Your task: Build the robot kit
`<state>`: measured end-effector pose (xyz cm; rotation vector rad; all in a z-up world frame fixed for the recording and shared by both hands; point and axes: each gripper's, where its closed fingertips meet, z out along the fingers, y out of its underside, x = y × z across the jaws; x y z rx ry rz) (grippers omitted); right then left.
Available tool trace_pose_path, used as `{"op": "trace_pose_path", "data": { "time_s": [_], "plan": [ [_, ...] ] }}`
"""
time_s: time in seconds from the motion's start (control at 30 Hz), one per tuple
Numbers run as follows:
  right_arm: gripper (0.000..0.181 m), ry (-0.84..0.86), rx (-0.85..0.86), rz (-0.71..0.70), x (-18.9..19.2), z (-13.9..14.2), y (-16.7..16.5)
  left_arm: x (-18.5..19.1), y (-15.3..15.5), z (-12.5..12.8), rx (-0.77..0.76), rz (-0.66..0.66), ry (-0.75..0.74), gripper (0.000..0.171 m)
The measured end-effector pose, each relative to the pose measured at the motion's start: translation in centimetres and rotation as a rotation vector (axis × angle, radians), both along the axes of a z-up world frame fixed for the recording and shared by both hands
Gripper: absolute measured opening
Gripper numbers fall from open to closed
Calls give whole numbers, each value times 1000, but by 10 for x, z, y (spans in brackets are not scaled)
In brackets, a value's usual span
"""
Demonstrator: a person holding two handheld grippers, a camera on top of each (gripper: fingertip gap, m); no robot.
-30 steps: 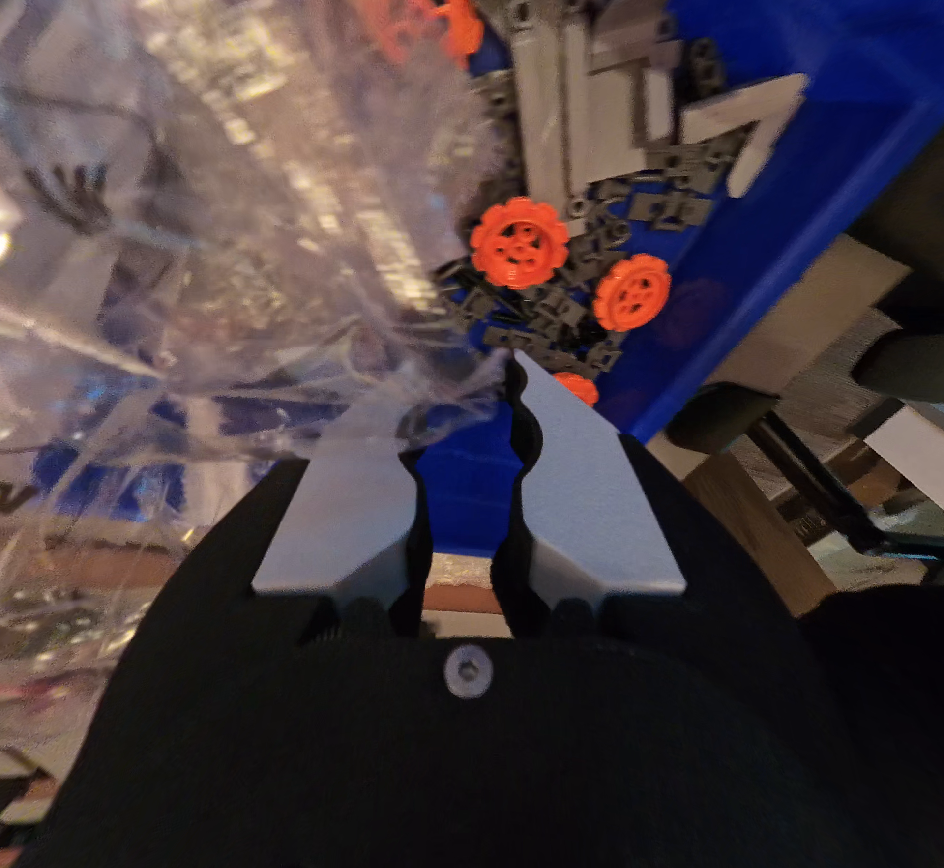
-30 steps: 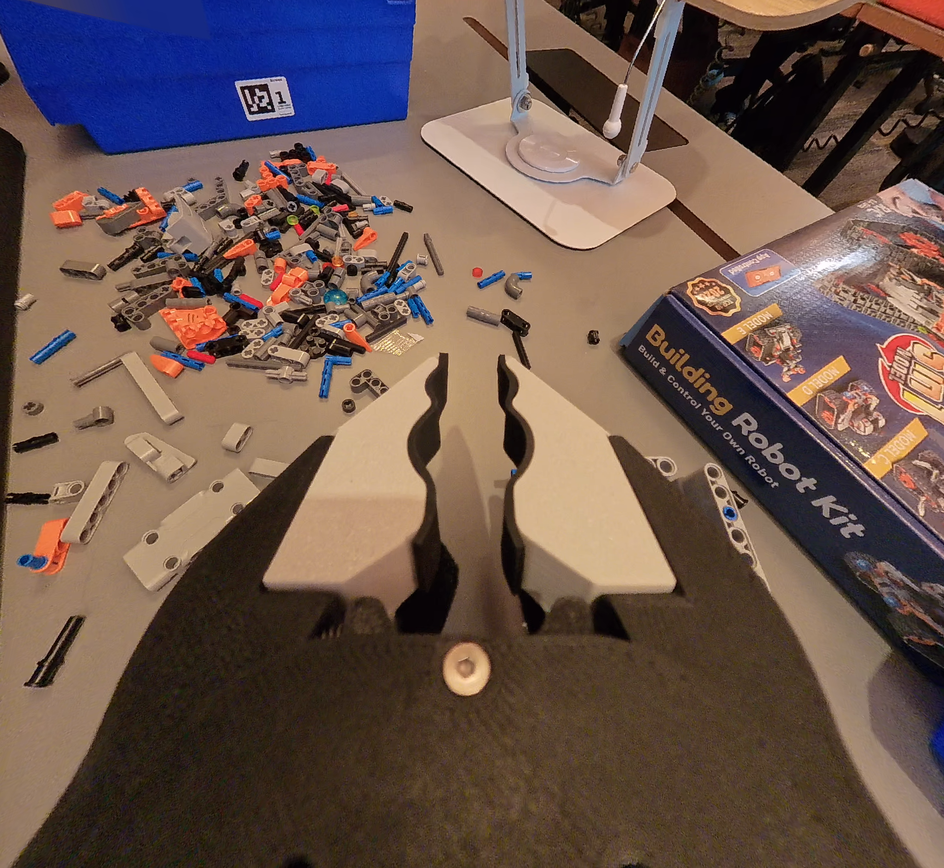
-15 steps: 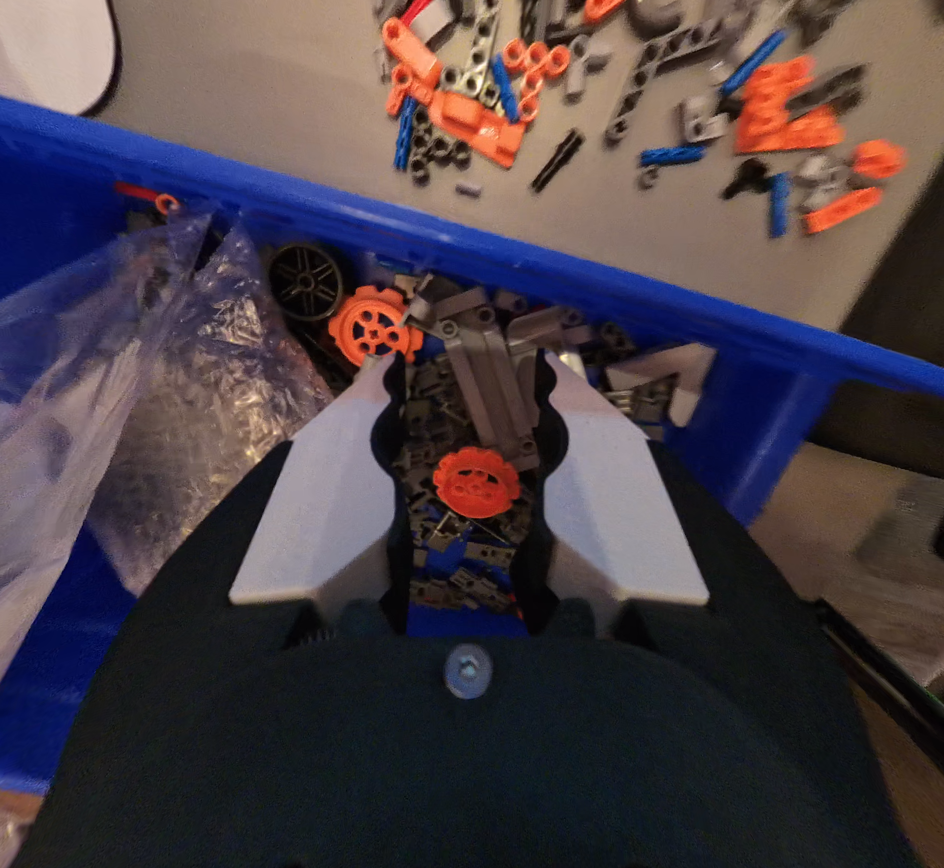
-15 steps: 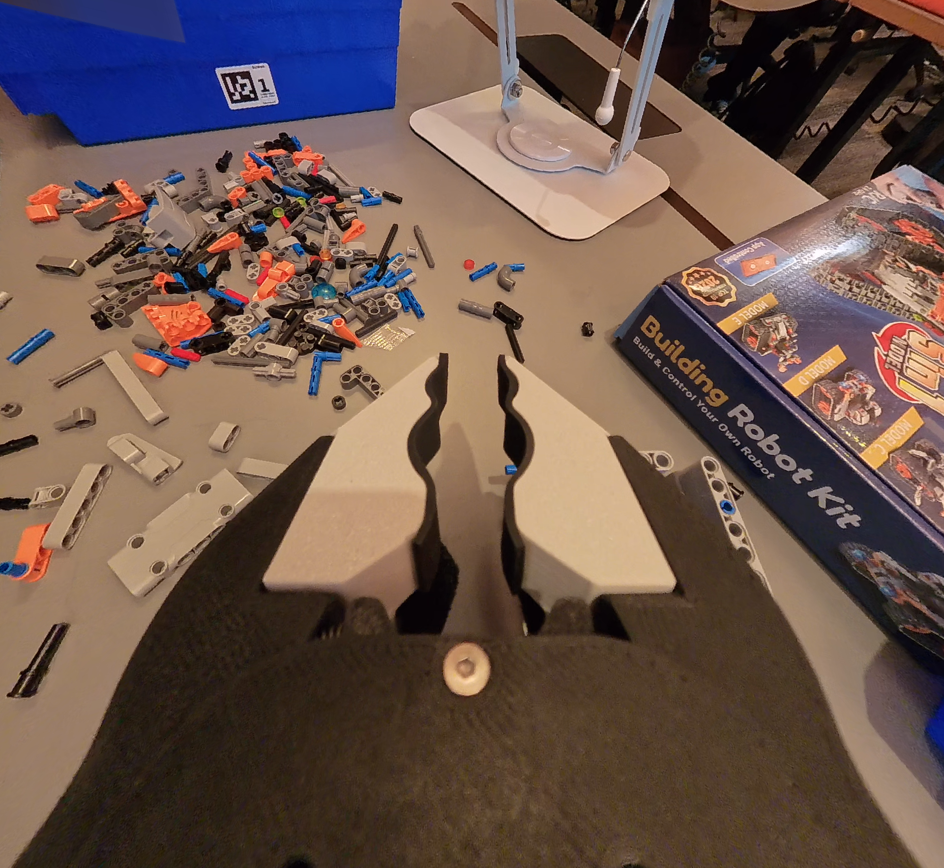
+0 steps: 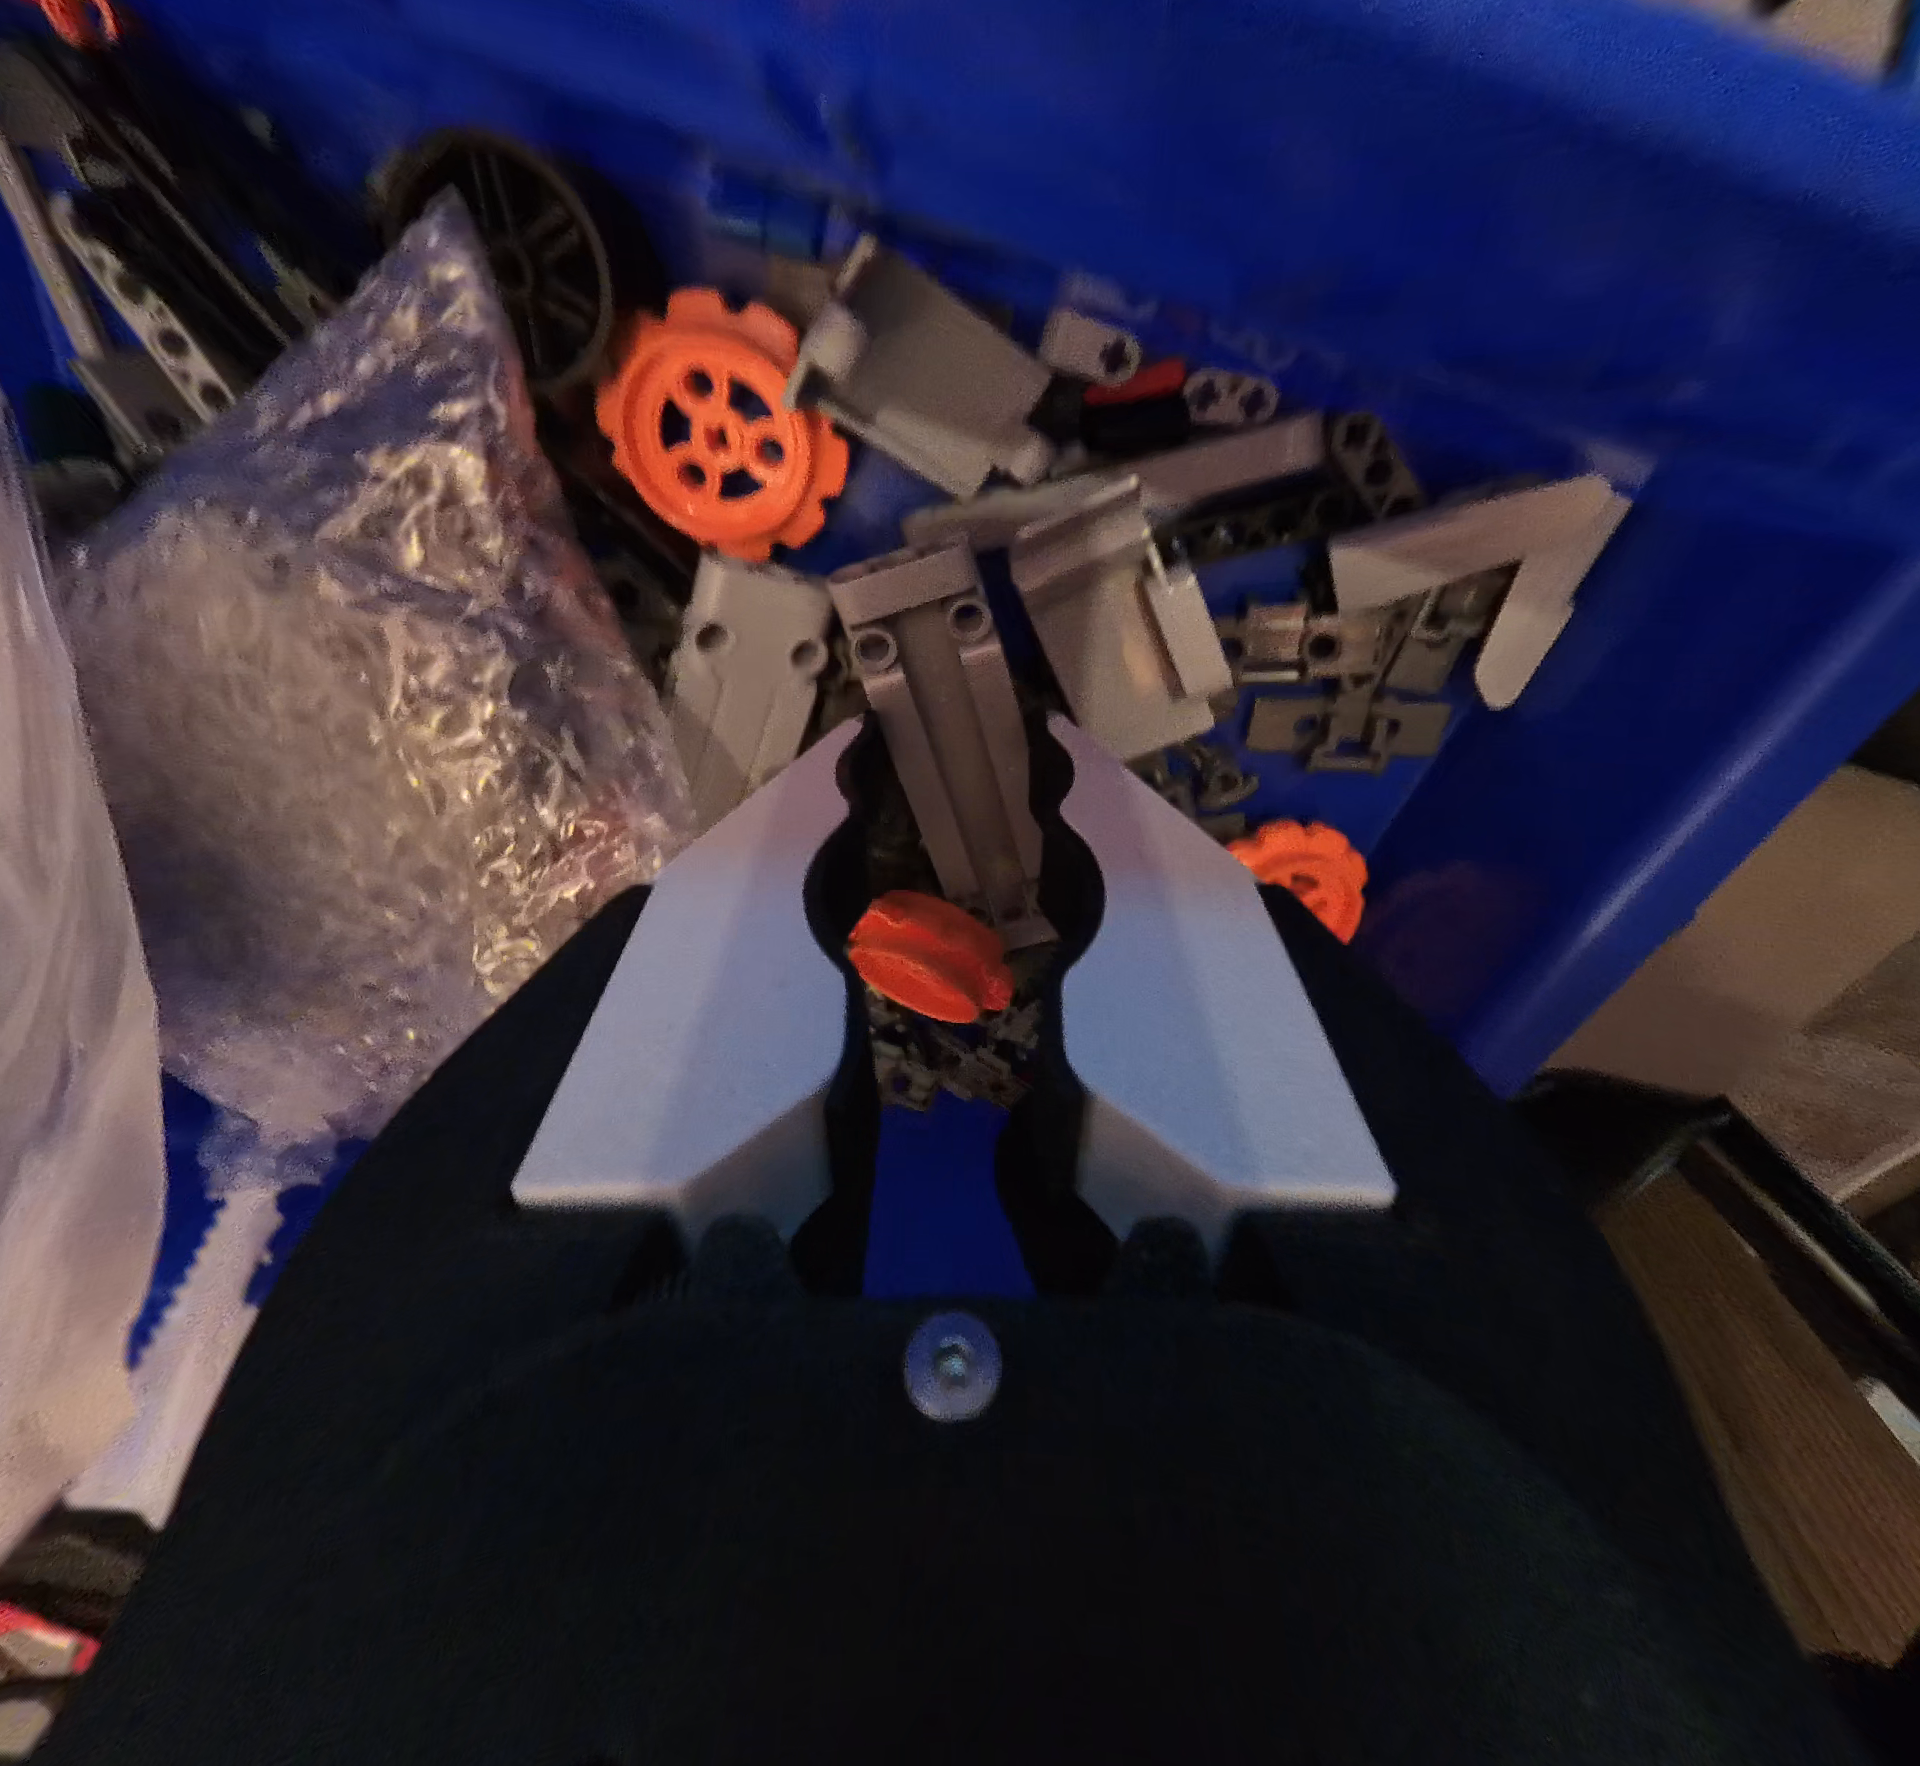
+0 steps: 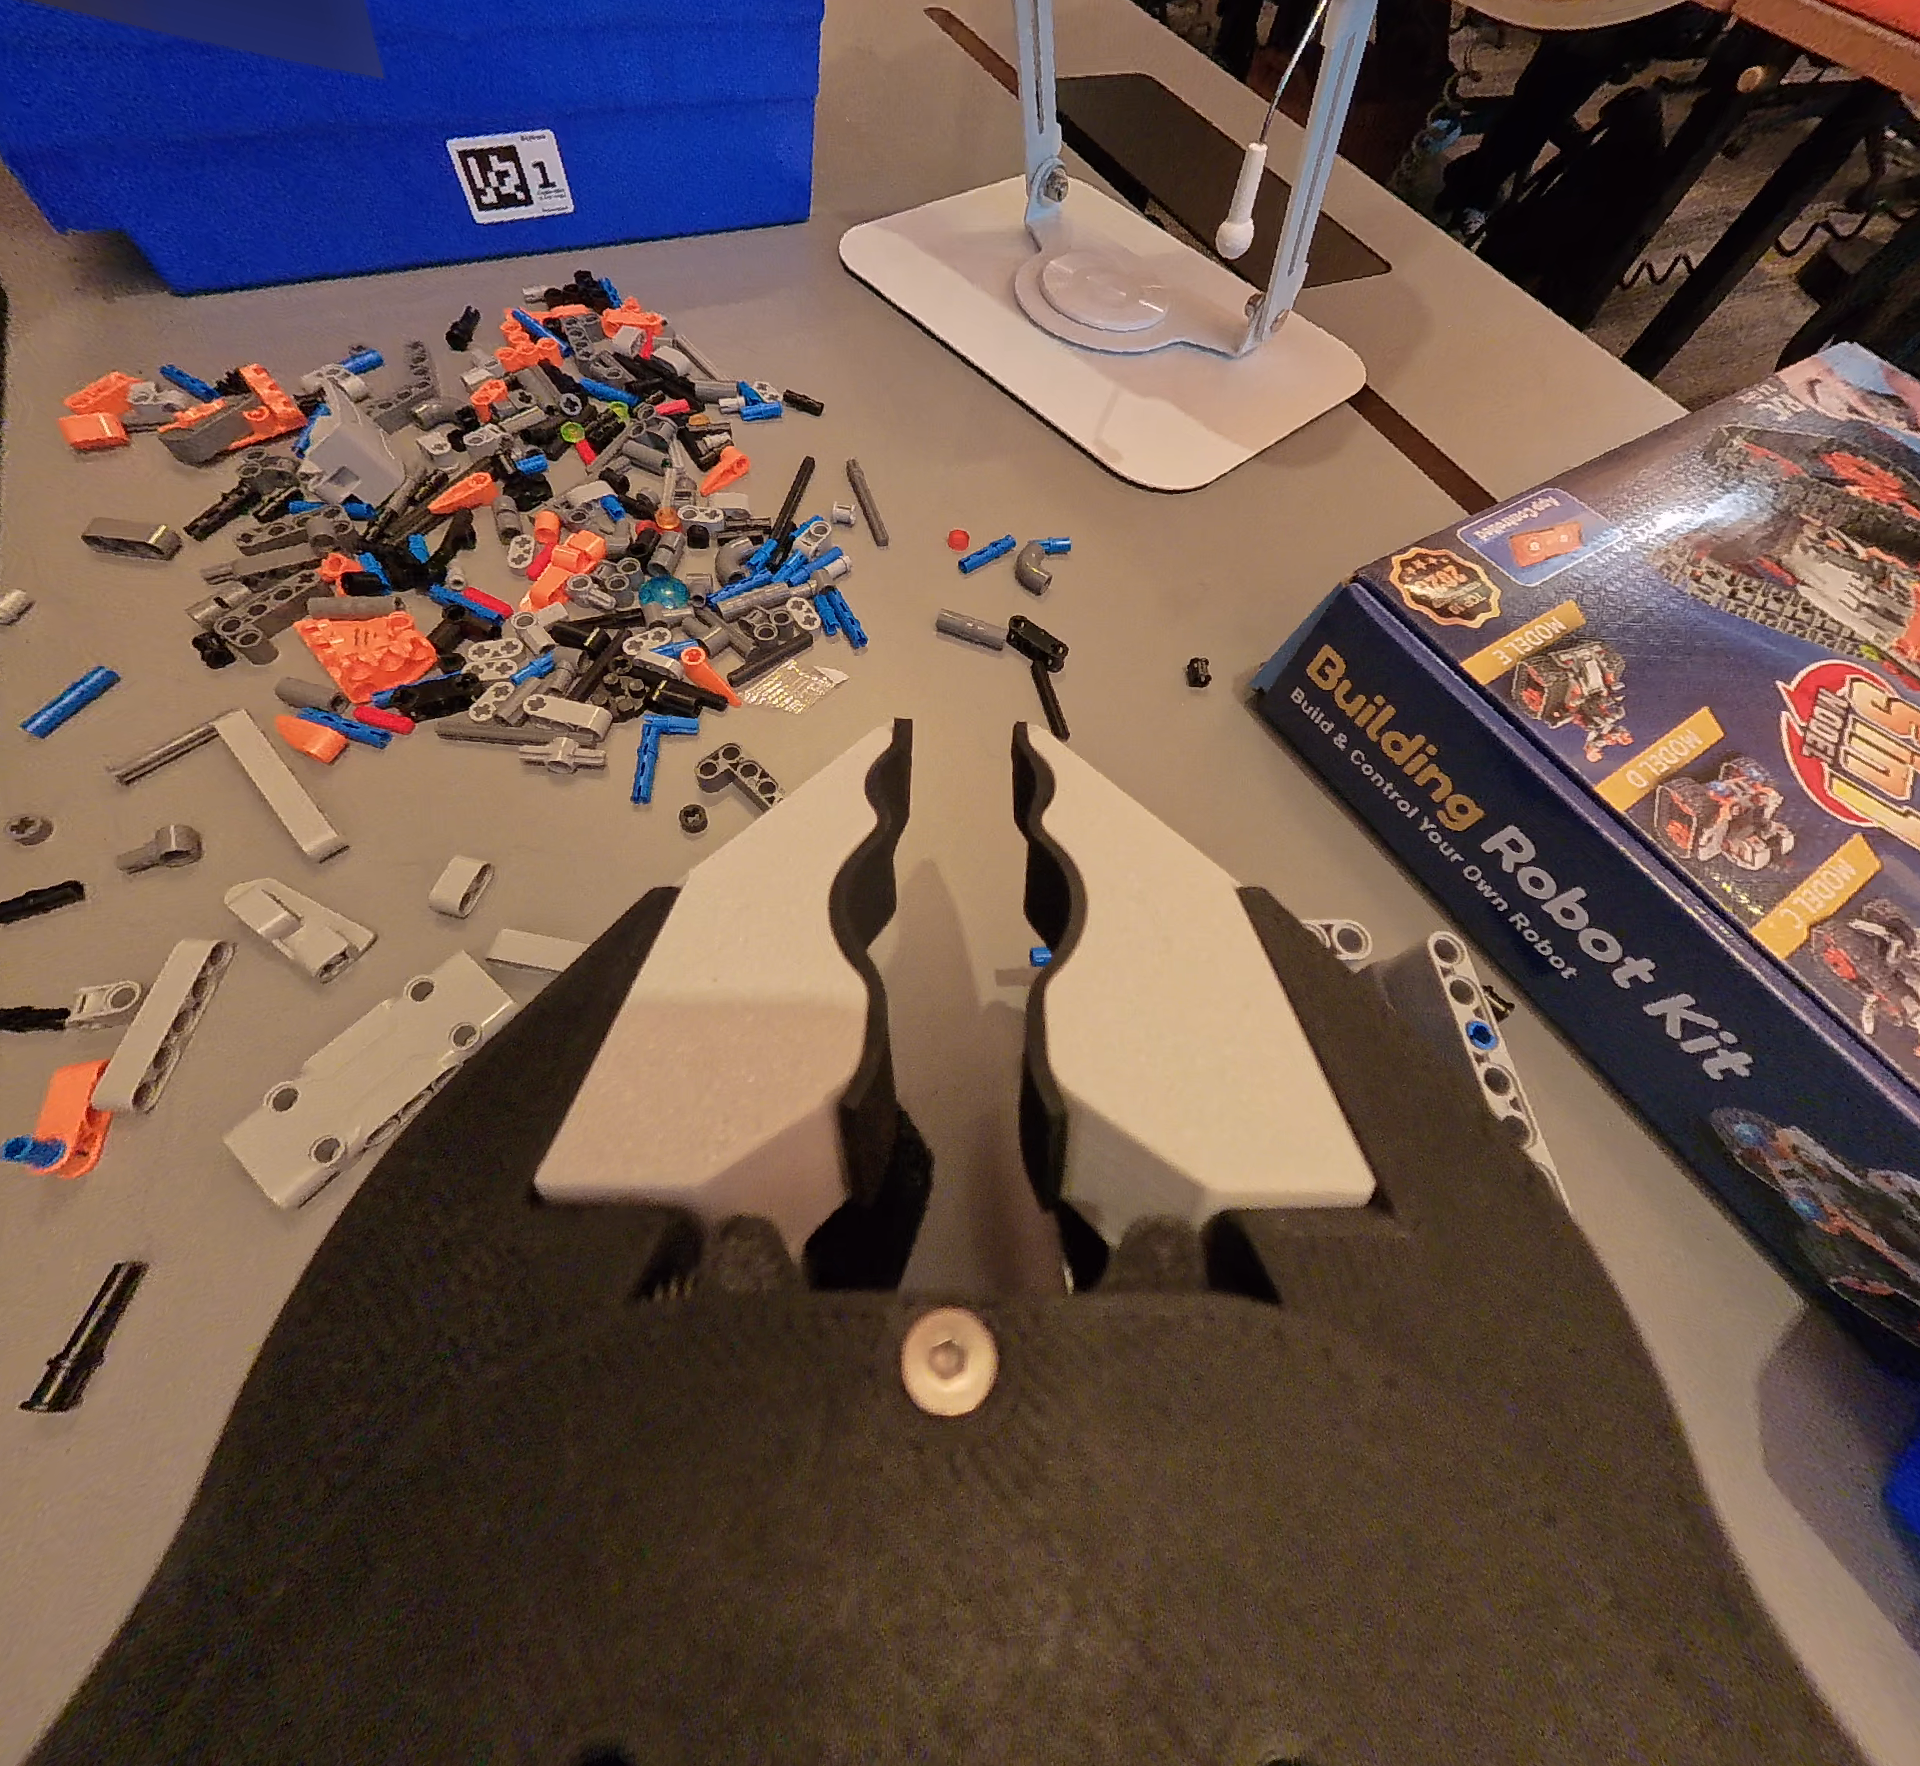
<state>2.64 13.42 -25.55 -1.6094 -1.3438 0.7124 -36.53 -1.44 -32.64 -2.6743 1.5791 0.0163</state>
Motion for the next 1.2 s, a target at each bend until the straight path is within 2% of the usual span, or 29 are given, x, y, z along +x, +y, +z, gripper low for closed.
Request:
{"op": "trace_pose_path", "data": {
  "time_s": [0.13,0.27,0.47,0.63,0.7,0.8,1.0,1.2],
  "plan": [
    [17,-1,-1,1,0,0,0,-25,-11,4,-40,30,65,26],
    [17,-2,-1,0,0,-1,0,-32,-15,10,-48,49,60,26],
    [17,-2,-1,-2,0,-1,0,-4,-12,25,-22,37,-88,40],
    [17,-2,-1,-1,0,-1,0,33,-7,11,6,-29,-152,47],
    [17,-1,0,-1,0,0,0,40,-6,2,4,-31,-151,46],
    [17,1,1,-1,1,0,0,42,-4,-4,9,-32,-154,30],
    [17,0,0,2,1,0,-1,20,-8,0,-1,15,-100,29],
    [17,-3,-1,0,0,-1,0,-14,-31,8,-78,51,-16,31]
  ]
}}
